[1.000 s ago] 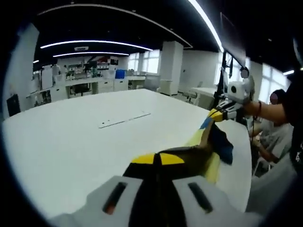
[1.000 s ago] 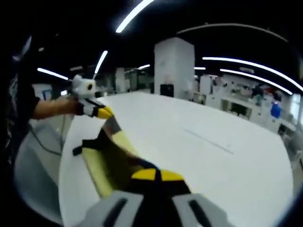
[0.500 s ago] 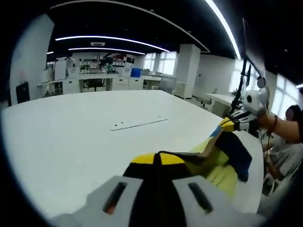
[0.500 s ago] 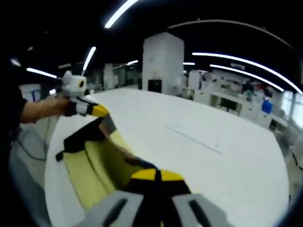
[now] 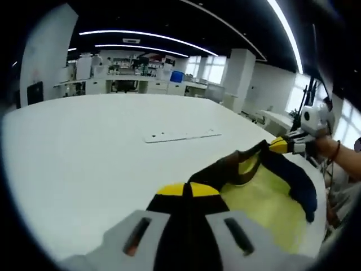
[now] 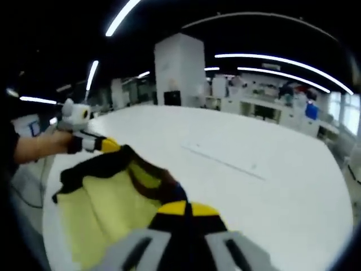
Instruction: Fold the garment on the visible template until the final outline fits inside the template.
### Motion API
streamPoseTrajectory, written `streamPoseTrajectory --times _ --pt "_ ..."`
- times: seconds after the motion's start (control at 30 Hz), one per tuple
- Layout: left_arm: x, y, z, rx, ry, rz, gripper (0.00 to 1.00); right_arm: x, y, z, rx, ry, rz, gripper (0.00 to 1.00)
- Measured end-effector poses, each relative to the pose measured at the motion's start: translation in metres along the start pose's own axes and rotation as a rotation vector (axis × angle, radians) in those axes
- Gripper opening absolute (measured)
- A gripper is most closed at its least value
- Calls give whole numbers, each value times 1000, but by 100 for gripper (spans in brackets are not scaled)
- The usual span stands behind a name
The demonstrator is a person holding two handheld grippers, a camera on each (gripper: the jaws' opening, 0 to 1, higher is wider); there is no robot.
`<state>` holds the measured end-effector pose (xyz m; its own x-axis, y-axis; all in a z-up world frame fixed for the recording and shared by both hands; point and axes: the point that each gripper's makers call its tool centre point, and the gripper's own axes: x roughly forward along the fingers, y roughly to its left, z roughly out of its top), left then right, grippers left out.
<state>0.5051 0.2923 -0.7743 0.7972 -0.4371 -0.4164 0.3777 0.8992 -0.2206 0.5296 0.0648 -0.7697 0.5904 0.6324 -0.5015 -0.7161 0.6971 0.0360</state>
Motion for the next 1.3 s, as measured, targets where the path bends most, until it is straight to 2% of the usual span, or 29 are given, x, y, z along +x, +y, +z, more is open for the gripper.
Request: streamPoseTrajectory --times 0.23,0.43,0.5,0.6,0.73,0.9,0.97,1.07,1.2,1.3 --pt "24 17 -8 8 21 32 0 23 -17 -13 33 25 -43 0" --pt "39 22 -16 15 44 66 0 39 -23 -23 23 60 -66 0" --pt "41 20 -18 16 53 73 0 45 -29 -27 16 72 -67 0" --pt "46 30 -27 47 82 93 0 44 -27 -34 18 92 -72 0" --pt "48 34 -29 43 90 96 0 49 -28 -40 5 120 -85 0" --pt "45 36 -29 49 92 103 1 51 -29 -46 42 133 -91 0" --pt "41 35 -27 54 90 105 7 49 -29 -46 78 135 -97 0" --pt "37 39 -25 77 91 116 17 46 -30 -46 82 140 -111 1" --pt "26 39 -21 88 88 125 28 39 -33 -40 110 136 -127 19" --pt "17 37 -14 97 81 118 36 27 -26 -36 155 136 -115 30"
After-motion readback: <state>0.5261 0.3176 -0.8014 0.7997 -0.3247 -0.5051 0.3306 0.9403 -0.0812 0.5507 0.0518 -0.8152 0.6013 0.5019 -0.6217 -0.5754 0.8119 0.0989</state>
